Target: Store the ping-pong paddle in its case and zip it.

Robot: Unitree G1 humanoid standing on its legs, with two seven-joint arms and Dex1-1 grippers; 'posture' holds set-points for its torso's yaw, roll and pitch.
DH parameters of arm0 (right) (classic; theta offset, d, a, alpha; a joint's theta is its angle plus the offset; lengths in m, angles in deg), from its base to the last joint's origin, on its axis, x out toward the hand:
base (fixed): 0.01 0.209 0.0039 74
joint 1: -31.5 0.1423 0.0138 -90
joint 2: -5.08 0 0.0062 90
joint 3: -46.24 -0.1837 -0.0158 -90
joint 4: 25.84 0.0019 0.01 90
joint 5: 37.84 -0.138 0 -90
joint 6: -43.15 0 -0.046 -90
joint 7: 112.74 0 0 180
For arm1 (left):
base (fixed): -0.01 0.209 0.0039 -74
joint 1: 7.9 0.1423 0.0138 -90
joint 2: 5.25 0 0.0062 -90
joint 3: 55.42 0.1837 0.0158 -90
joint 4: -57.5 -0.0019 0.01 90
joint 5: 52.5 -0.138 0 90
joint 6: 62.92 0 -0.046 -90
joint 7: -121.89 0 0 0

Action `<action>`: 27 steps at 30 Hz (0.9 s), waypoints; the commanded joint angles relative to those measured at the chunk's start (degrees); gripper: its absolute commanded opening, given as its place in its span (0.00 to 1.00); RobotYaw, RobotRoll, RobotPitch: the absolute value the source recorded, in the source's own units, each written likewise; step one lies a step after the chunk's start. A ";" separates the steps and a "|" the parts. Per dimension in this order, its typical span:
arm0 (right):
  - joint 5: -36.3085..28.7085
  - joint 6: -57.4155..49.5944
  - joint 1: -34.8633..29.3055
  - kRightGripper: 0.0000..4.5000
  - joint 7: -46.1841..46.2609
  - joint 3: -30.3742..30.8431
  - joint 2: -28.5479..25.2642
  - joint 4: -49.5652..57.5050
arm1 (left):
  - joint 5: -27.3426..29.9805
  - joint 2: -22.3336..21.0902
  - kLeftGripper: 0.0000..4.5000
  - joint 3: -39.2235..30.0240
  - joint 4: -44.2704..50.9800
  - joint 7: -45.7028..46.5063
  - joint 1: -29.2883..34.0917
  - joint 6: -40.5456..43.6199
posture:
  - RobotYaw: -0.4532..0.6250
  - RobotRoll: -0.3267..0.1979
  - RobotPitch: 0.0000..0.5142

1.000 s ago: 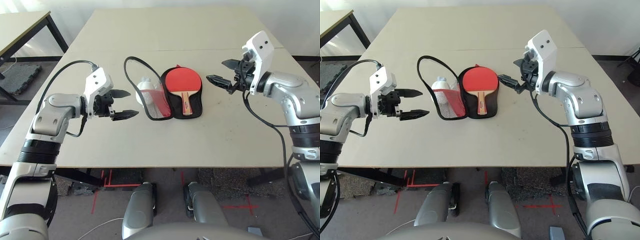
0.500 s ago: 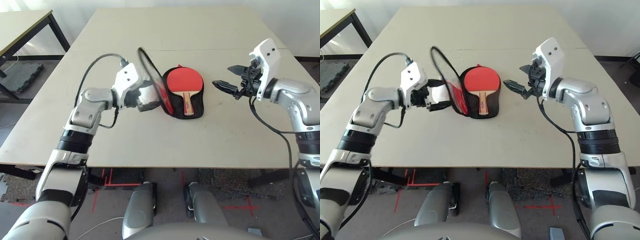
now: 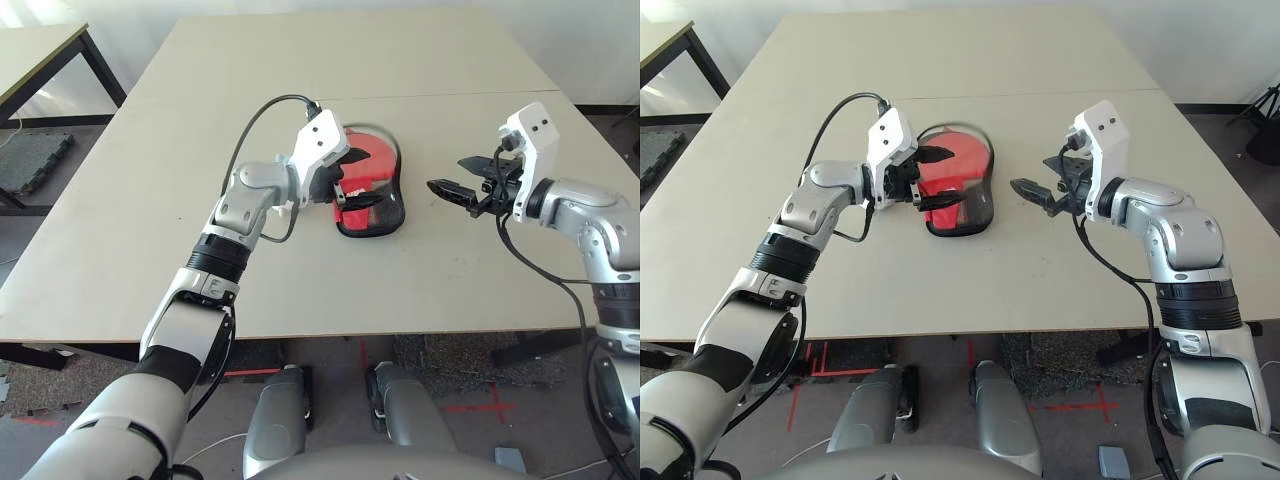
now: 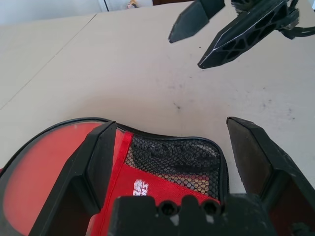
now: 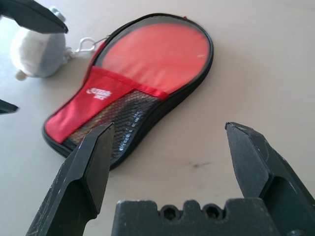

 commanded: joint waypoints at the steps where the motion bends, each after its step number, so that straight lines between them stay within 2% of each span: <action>1: -4.27 -6.77 -1.00 0.99 1.20 -2.59 1.82 0.79 | 0.24 -2.04 1.00 -1.31 -0.76 -0.81 0.10 0.71 | 0.42 0.62 0.25; 4: -8.21 -12.49 -0.77 0.99 2.15 -4.94 4.63 -0.38 | 2.25 -5.27 1.00 -3.07 0.93 -3.07 2.10 2.74 | 0.43 0.62 0.26; 10: -9.74 -15.56 -0.47 0.99 4.95 -5.88 8.49 -4.26 | 4.82 -10.24 1.00 -5.70 4.77 -5.17 5.85 7.51 | 0.45 0.62 0.25; 14: -8.92 -13.80 -0.50 0.99 5.56 -4.76 10.37 -6.47 | 6.09 -13.55 1.00 -7.25 6.44 -6.45 7.97 9.84 | 0.45 0.62 0.25; 19: -9.19 -14.18 -1.10 0.99 5.54 -3.96 12.20 -8.13 | 6.86 -15.75 1.00 -8.42 7.87 -6.26 9.41 11.58 | 0.48 0.62 0.26; 27: -8.04 -12.24 -1.26 0.99 5.99 -2.54 16.02 -11.78 | 8.60 -16.71 1.00 -9.15 13.38 -5.30 11.90 15.27 | 0.49 0.62 0.28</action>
